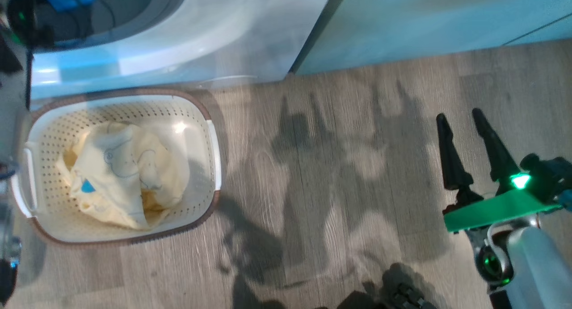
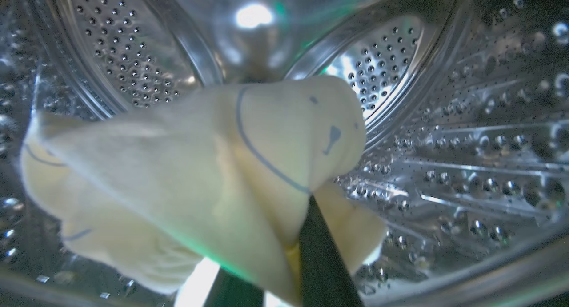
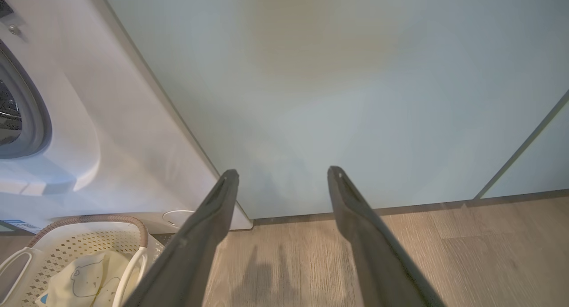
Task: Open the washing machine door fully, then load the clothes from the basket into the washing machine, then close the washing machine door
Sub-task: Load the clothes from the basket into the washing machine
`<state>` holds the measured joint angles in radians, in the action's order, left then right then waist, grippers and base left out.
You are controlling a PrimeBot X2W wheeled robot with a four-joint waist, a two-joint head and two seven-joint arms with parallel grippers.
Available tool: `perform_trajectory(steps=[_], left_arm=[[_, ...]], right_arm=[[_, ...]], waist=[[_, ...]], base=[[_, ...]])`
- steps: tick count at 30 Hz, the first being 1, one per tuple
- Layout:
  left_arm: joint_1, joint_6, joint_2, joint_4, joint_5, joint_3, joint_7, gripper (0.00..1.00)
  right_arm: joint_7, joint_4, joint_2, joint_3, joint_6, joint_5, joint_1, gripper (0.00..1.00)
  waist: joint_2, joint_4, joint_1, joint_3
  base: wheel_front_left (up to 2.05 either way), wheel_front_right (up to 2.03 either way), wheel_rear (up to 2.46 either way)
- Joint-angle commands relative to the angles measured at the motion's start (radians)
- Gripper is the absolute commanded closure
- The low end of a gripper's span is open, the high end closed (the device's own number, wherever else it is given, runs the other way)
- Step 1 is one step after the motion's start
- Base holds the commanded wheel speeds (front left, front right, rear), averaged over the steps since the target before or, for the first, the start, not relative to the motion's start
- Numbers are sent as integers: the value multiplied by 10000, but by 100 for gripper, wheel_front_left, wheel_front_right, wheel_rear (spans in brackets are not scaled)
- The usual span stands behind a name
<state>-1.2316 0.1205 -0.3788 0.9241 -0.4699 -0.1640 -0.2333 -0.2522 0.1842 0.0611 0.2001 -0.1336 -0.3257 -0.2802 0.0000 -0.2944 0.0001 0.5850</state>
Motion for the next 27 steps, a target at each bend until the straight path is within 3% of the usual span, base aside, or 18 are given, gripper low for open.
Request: perform_trajectory(steps=[1, 7, 14, 22, 23, 25, 26, 27], left_arm=[[-631, -24, -406, -124, 133, 153, -141, 100], [-1848, -188, -439, -26, 407, 427, -277, 100], [-1853, -283, -409, -525, 939, 863, -282, 100], [-2107, -309, -276, 1139, 1398, 517, -128, 98], [-2210, -303, -273, 1380, 1433, 452, -47, 75], [-2362, -272, -267, 1799, 1504, 313, 93, 45], [-2362, -272, -267, 1799, 1504, 313, 93, 45], [-2432, -248, -262, 1985, 1519, 258, 157, 15]], right_arm=[[-95, -334, 202, 70, 29, 49, -90, 0], [-95, -449, 256, 10, 29, 102, -372, 0], [-95, -525, 223, -110, 29, 111, -672, 0], [-95, -402, 119, -7, 29, 105, -786, 0], [-95, -382, 109, 16, 29, 101, -792, 0], [-95, -350, 89, 41, 29, 78, -802, 0], [-95, -350, 89, 41, 29, 78, -802, 0], [-95, -341, 80, 35, 29, 62, -808, 0]], waist=[[0, -35, -1, 247], [0, -112, -1, 819], [0, -110, -1, 1308], [0, -77, -1, 1372], [0, -83, -1, 1355], [0, -97, -1, 1312], [0, -97, -1, 1312], [0, -105, -1, 1288]], base=[[0, 0, 0], [0, 0, 0], [0, 0, 0], [0, 0, 0], [0, 0, 0], [0, 0, 0], [0, 0, 0], [0, 0, 0]])
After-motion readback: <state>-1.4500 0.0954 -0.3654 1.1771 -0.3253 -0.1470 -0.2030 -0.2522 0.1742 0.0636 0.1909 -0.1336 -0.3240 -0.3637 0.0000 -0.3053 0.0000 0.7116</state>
